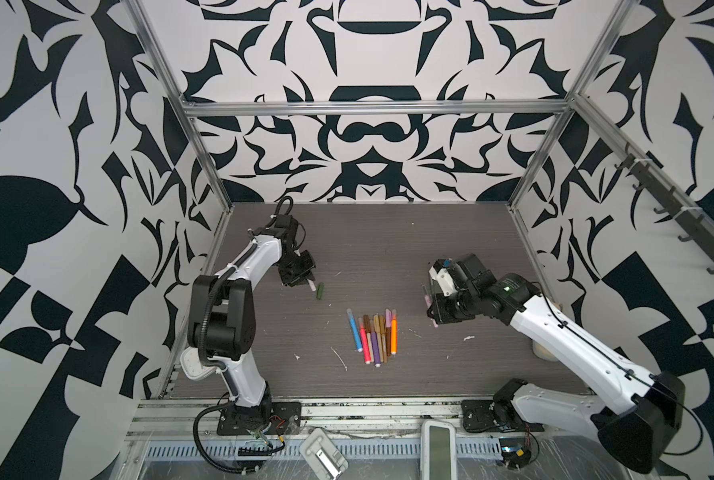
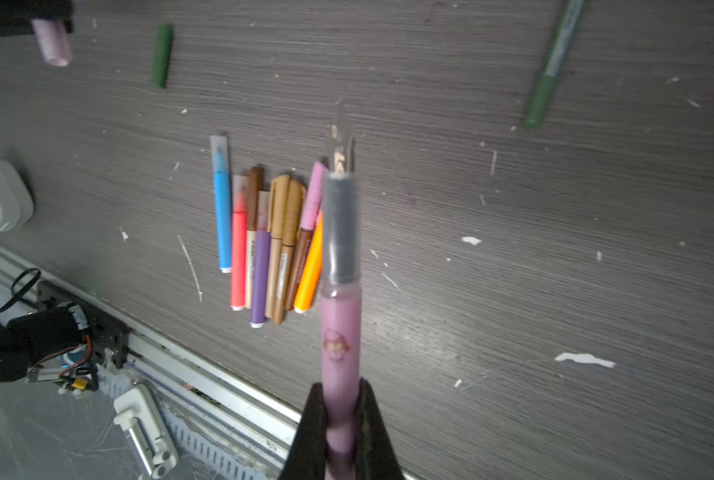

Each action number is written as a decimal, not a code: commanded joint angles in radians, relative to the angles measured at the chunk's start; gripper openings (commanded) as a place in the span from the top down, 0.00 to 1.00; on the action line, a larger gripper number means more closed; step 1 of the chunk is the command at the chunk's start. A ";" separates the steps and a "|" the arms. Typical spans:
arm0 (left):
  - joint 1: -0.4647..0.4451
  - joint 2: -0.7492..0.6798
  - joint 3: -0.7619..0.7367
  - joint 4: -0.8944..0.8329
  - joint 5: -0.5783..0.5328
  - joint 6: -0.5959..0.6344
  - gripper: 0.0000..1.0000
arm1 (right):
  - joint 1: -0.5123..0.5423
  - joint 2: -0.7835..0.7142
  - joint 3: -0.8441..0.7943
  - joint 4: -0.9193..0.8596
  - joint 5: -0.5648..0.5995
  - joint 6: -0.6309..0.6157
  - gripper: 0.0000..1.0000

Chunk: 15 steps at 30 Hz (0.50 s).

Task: Open the pen caps
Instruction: 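Pull the cap off with the left gripper while the right gripper holds the pen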

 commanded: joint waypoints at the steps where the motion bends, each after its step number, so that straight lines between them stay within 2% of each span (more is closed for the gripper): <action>1: 0.001 -0.045 -0.049 -0.035 -0.054 0.062 1.00 | -0.058 0.009 -0.008 -0.059 0.041 -0.044 1.00; 4: 0.000 -0.043 -0.067 -0.055 -0.080 0.103 1.00 | -0.115 0.050 0.001 -0.081 0.068 -0.043 1.00; 8: -0.004 -0.026 -0.063 -0.079 -0.108 0.135 1.00 | -0.183 0.089 0.015 -0.067 0.029 -0.026 1.00; 12: -0.004 0.008 -0.019 -0.122 -0.162 0.161 1.00 | -0.200 0.098 0.025 -0.041 0.010 -0.005 1.00; 15: -0.004 0.043 0.013 -0.119 -0.161 0.197 1.00 | -0.202 0.098 0.010 -0.014 -0.010 0.011 1.00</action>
